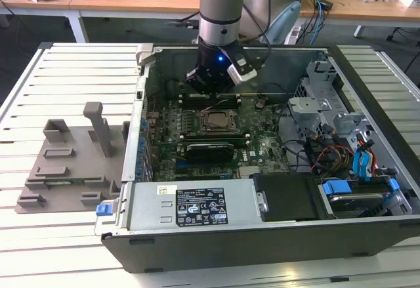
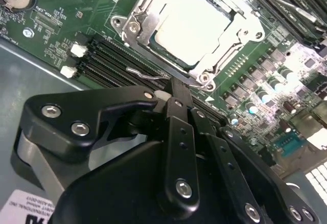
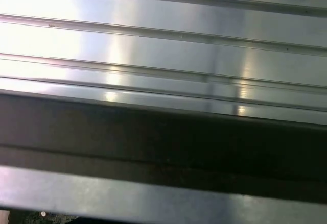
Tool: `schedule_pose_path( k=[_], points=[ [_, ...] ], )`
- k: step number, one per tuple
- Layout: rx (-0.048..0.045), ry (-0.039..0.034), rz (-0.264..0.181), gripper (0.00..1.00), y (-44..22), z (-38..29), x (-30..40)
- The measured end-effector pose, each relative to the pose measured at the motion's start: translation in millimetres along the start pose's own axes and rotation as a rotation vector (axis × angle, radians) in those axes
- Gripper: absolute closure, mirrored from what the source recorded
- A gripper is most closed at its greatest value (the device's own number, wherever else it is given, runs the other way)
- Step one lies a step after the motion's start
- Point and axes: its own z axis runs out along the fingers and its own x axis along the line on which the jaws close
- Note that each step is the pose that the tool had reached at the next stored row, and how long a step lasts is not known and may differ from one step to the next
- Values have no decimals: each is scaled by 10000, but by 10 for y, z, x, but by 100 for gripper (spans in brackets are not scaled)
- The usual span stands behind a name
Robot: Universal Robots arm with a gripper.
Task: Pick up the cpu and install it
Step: 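Install the first cpu locking lever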
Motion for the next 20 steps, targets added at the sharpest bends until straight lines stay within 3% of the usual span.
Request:
schedule_pose_path(
  k=[9, 20],
  points=[
    [-4, 48, -2, 89, -18, 107, -154],
    [1, 63, 0, 89, -58, 145, -223]
  ],
)
